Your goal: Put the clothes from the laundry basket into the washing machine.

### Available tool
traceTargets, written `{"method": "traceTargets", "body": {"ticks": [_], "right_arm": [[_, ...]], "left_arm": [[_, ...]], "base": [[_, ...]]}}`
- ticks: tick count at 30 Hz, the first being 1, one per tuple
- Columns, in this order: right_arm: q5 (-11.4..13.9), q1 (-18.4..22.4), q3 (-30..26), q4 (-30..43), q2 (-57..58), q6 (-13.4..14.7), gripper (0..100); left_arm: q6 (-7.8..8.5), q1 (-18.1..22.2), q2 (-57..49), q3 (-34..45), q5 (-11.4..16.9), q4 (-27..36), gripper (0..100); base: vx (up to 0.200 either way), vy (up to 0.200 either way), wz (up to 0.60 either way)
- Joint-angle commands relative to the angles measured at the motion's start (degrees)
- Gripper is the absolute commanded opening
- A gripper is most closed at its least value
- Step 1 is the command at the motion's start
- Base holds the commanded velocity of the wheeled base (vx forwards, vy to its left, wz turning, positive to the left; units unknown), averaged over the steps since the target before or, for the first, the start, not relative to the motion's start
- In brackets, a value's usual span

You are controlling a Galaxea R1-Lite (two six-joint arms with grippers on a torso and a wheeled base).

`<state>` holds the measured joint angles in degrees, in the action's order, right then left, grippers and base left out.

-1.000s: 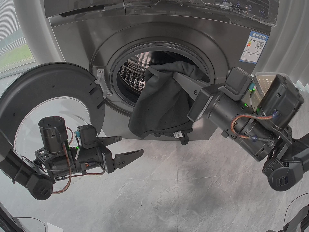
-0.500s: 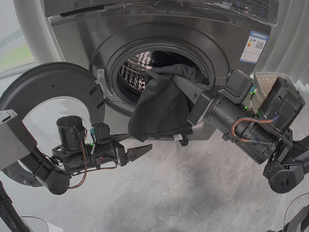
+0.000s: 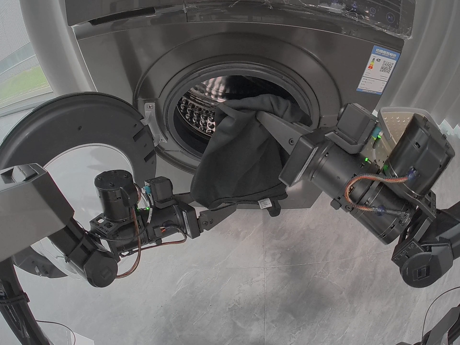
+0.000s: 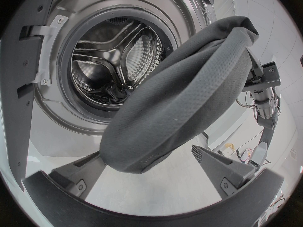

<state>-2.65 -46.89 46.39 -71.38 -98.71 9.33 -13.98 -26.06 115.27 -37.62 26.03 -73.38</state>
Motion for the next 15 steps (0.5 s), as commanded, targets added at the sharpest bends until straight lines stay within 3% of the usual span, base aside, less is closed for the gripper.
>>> {"method": "traceTargets", "body": {"ticks": [1,15], "right_arm": [[0.0,0.0,0.2,0.0,0.0,0.0,0],[-0.1,0.0,0.1,-0.1,0.0,0.0,0]], "left_arm": [[-0.34,-1.2,-0.5,0.4,0.0,-0.1,100],[-0.78,-2.9,-4.2,3.5,-0.9,-3.4,100]], "base": [[0.0,0.0,0.0],[0.0,0.0,0.0]]}}
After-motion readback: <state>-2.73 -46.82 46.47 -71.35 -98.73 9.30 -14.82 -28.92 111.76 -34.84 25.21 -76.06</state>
